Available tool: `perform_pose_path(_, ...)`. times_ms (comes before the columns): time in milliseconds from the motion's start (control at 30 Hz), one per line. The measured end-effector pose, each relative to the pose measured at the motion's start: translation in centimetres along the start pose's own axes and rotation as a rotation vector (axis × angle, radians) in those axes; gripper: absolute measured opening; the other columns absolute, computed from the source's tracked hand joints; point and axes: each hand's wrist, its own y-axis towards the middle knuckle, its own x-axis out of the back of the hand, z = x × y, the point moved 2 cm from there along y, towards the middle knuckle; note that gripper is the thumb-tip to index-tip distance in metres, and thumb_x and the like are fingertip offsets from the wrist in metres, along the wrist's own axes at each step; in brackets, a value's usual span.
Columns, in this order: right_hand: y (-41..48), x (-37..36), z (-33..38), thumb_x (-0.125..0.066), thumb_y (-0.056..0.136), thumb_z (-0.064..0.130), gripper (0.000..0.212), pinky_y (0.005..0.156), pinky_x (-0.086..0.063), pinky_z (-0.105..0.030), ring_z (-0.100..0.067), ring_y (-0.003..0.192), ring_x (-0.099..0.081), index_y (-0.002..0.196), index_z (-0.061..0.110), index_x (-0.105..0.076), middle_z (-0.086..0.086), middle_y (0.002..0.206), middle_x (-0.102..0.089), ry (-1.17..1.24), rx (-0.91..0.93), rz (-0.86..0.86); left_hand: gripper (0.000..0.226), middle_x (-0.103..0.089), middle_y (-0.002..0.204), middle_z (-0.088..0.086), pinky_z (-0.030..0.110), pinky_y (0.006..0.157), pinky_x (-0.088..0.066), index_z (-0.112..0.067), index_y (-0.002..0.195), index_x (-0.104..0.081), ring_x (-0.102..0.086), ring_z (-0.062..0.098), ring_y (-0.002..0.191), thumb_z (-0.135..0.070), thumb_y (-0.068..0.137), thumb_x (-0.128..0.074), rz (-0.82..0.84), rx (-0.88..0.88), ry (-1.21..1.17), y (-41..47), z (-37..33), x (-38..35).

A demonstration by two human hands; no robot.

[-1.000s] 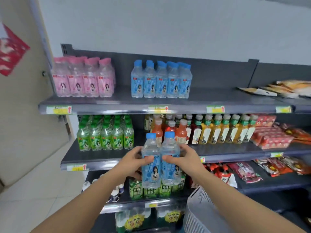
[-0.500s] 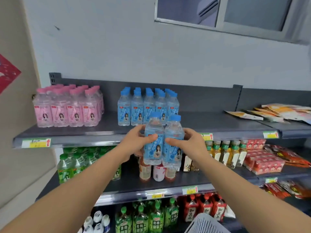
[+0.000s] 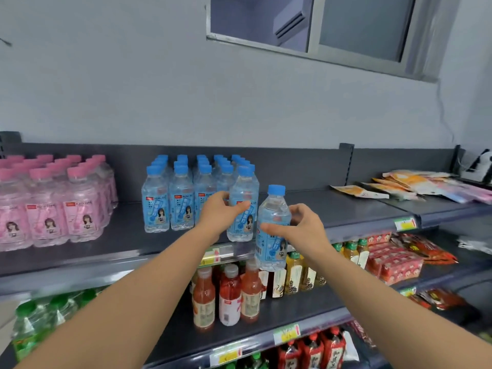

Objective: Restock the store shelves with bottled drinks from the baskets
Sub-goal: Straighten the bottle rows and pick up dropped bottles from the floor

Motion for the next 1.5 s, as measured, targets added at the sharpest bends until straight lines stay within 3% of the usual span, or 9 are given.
perform_pose_path(233,1.8,0.9,-1.2,-0.090,0.047,0.043,0.065,0.081,-0.059,-0.045,-0.016,0.091,-0.070,0.098,0.021,-0.057,0.003,0.098,-0.072,-0.004,-0.023,0.005,0.052,-0.066,0.111,0.002,0.050,0.086,-0.054,-0.018,0.115,-0.057,-0.064,0.025,0.100,-0.043,0.074,-0.078,-0.015,0.031,-0.020,4.0,1.0,-2.6)
perform_pose_path(433,2.4,1.5,-1.6,-0.091,0.060,0.027,0.056,0.079,-0.060,-0.038,-0.013,0.088,-0.071,0.102,0.017,-0.056,0.002,0.098,-0.073,-0.006,-0.041,0.001,0.048,-0.062,0.111,0.000,0.047,0.090,-0.052,-0.016,0.118,-0.055,-0.061,0.023,0.102,-0.036,0.079,-0.075,-0.028,0.018,0.039,4.8,0.9,-3.9)
perform_pose_path(800,3.0,1.2,-2.3,-0.090,0.060,0.028,0.055,0.077,-0.060,-0.036,-0.011,0.087,-0.070,0.102,0.019,-0.056,0.004,0.097,-0.073,-0.025,-0.046,0.031,0.053,-0.062,0.121,0.004,0.047,0.093,-0.051,-0.014,0.122,-0.054,-0.060,0.024,0.107,-0.037,0.079,-0.076,-0.064,0.013,0.028,5.6,1.1,-4.9)
perform_pose_path(1000,3.7,0.0,-1.7,-0.091,0.058,0.031,0.056,0.080,-0.059,-0.041,-0.012,0.089,-0.071,0.101,0.021,-0.057,0.004,0.096,-0.074,-0.038,-0.007,0.064,0.054,-0.058,0.117,-0.002,0.038,0.091,-0.049,-0.014,0.124,-0.054,-0.057,0.018,0.104,-0.040,0.080,-0.074,-0.067,-0.003,0.061,4.9,1.3,-4.2)
perform_pose_path(1100,4.3,-1.5,-0.6,-0.091,0.057,0.031,0.056,0.081,-0.059,-0.042,-0.012,0.089,-0.070,0.100,0.022,-0.057,0.004,0.096,-0.073,-0.034,0.024,0.074,0.035,-0.056,0.111,-0.004,0.034,0.086,-0.047,-0.016,0.120,-0.058,-0.054,0.016,0.101,-0.029,0.089,-0.066,-0.081,-0.002,0.080,4.3,1.0,-2.8)
perform_pose_path(1167,4.6,-2.6,0.6,-0.091,0.058,0.031,0.055,0.082,-0.059,-0.040,-0.011,0.089,-0.070,0.101,0.022,-0.058,0.005,0.097,-0.072,-0.029,0.049,0.077,0.016,-0.063,0.109,-0.001,0.035,0.084,-0.050,-0.019,0.107,-0.063,-0.058,0.017,0.099,-0.016,0.092,-0.059,-0.064,0.019,0.049,3.8,0.9,-1.3)
perform_pose_path(1267,5.5,-4.4,2.3,-0.091,0.058,0.032,0.051,0.081,-0.058,-0.038,-0.011,0.089,-0.067,0.098,0.023,-0.060,0.006,0.097,-0.069,-0.064,0.099,0.052,0.026,-0.066,0.095,-0.001,0.034,0.079,-0.053,-0.021,0.094,-0.064,-0.061,0.017,0.092,0.001,0.089,-0.051,-0.013,0.012,0.056,2.7,0.7,0.8)
perform_pose_path(1400,6.7,-6.6,3.7,-0.089,0.055,0.043,0.058,0.078,-0.058,-0.040,-0.014,0.086,-0.066,0.103,0.023,-0.062,0.003,0.095,-0.067,-0.134,0.132,0.000,0.041,-0.062,0.099,-0.002,0.040,0.084,-0.053,-0.019,0.114,-0.058,-0.059,0.020,0.096,0.008,0.084,-0.051,0.073,0.012,0.030,1.5,0.8,2.9)
perform_pose_path(1500,7.1,-7.8,4.0,-0.085,0.057,0.051,0.054,0.074,-0.058,-0.037,-0.010,0.083,-0.066,0.101,0.025,-0.067,0.007,0.093,-0.068,-0.234,0.147,-0.026,0.050,-0.055,0.110,-0.003,0.038,0.086,-0.053,-0.023,0.127,-0.053,-0.056,0.019,0.105,-0.002,0.082,-0.065,0.134,0.011,0.038,1.3,1.6,3.5)
